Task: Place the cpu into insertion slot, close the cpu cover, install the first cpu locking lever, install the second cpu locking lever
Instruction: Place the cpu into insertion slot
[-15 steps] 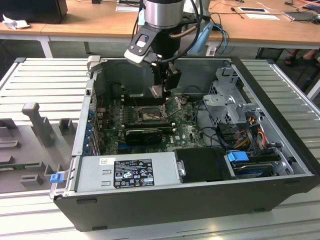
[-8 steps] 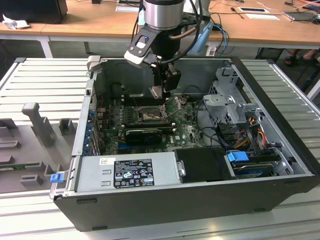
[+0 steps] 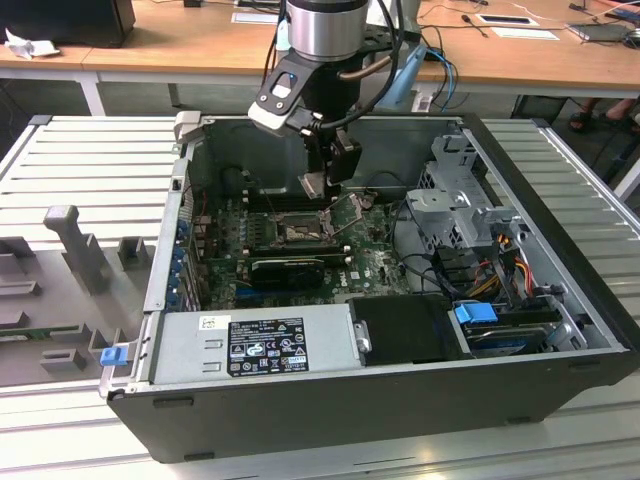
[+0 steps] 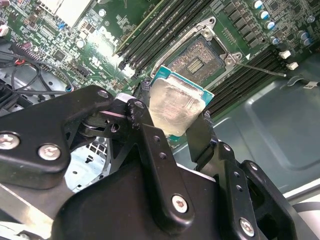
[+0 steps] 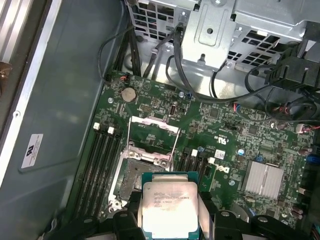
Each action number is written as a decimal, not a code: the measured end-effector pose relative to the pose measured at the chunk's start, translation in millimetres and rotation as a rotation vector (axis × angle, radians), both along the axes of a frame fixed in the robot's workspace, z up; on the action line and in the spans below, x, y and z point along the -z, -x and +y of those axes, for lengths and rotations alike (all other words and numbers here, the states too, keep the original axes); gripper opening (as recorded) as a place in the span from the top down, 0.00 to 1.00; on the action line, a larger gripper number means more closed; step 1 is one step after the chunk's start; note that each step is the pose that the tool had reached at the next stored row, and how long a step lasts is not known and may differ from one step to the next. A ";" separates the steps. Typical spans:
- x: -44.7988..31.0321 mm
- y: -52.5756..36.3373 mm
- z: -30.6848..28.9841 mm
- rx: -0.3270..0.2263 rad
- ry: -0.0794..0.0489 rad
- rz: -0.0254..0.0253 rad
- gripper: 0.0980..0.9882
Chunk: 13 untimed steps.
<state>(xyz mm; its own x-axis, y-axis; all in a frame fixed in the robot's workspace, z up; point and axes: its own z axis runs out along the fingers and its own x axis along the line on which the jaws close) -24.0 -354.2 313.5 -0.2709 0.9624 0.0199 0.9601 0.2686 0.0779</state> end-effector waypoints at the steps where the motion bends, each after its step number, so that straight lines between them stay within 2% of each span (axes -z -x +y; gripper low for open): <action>1: 0.3 0.0 0.0 0.002 0.000 0.0000 0.51; 13: 3.3 0.0 0.0 0.012 0.000 0.0000 0.51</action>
